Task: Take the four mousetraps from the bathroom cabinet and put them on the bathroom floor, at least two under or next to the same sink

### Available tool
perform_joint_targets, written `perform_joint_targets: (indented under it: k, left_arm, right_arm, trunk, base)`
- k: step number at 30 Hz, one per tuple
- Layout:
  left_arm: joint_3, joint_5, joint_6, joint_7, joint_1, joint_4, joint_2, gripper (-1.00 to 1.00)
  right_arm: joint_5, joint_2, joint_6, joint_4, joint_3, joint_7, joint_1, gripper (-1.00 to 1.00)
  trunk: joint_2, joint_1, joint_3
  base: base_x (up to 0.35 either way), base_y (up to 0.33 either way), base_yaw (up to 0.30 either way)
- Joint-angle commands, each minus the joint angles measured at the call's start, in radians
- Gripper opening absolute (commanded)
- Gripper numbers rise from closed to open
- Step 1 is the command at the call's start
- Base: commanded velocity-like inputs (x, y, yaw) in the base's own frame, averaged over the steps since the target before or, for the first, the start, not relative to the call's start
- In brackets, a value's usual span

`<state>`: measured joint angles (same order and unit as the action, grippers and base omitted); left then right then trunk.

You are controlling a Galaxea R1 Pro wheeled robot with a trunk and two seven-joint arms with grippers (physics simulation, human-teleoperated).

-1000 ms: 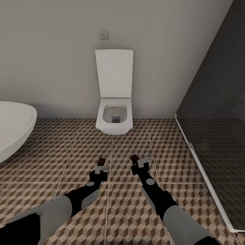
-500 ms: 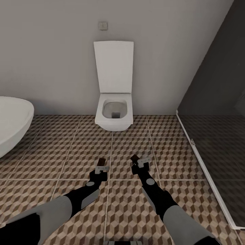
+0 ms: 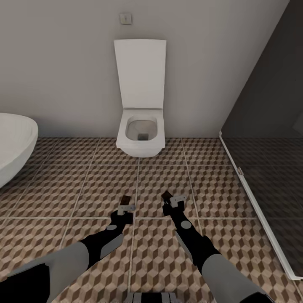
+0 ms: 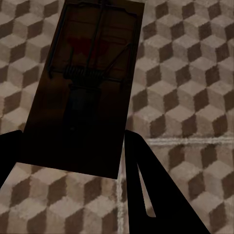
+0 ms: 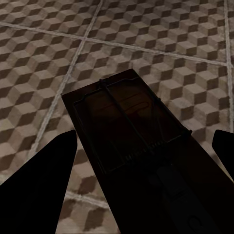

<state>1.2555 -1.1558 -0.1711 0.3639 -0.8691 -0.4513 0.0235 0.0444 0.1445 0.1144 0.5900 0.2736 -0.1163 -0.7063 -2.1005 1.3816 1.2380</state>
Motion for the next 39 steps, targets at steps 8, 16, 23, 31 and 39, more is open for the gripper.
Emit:
perform_joint_targets:
  k: [8, 16, 23, 31, 39]
  left_arm:
    - [0.009, -0.005, -0.004, 0.010, -0.001, -0.003, 0.001, -1.00]
    - [0.009, -0.005, -0.004, 0.010, -0.001, -0.003, 0.001, -1.00]
    - [0.009, -0.005, -0.004, 0.010, -0.001, -0.003, 0.001, -1.00]
    - [0.009, -0.005, -0.004, 0.010, -0.001, -0.003, 0.000, -1.00]
    - [0.009, -0.005, -0.004, 0.010, -0.001, -0.003, 0.000, -1.00]
  right_arm:
    - [0.005, 0.000, 0.002, -0.001, 0.004, -0.008, -0.001, -1.00]
    - [0.005, 0.000, 0.002, -0.001, 0.004, -0.008, -0.001, -1.00]
    - [0.005, 0.000, 0.002, -0.001, 0.004, -0.008, -0.001, -1.00]
    - [0.005, 0.000, 0.002, -0.001, 0.004, -0.008, -0.001, -1.00]
    - [0.005, 0.000, 0.002, -0.002, 0.004, -0.008, -0.001, -1.00]
  trunk:
    - [-0.057, 0.031, 0.036]
    - [-0.113, 0.061, 0.072]
    - [-0.162, 0.088, 0.103]
    - [-0.218, 0.119, 0.138]
    - [-0.274, 0.149, 0.173]
  base:
    - [0.000, 0.000, 0.000]
    - [0.000, 0.000, 0.000]
    - [0.000, 0.000, 0.000]
    - [0.000, 0.000, 0.000]
    - [0.000, 0.000, 0.000]
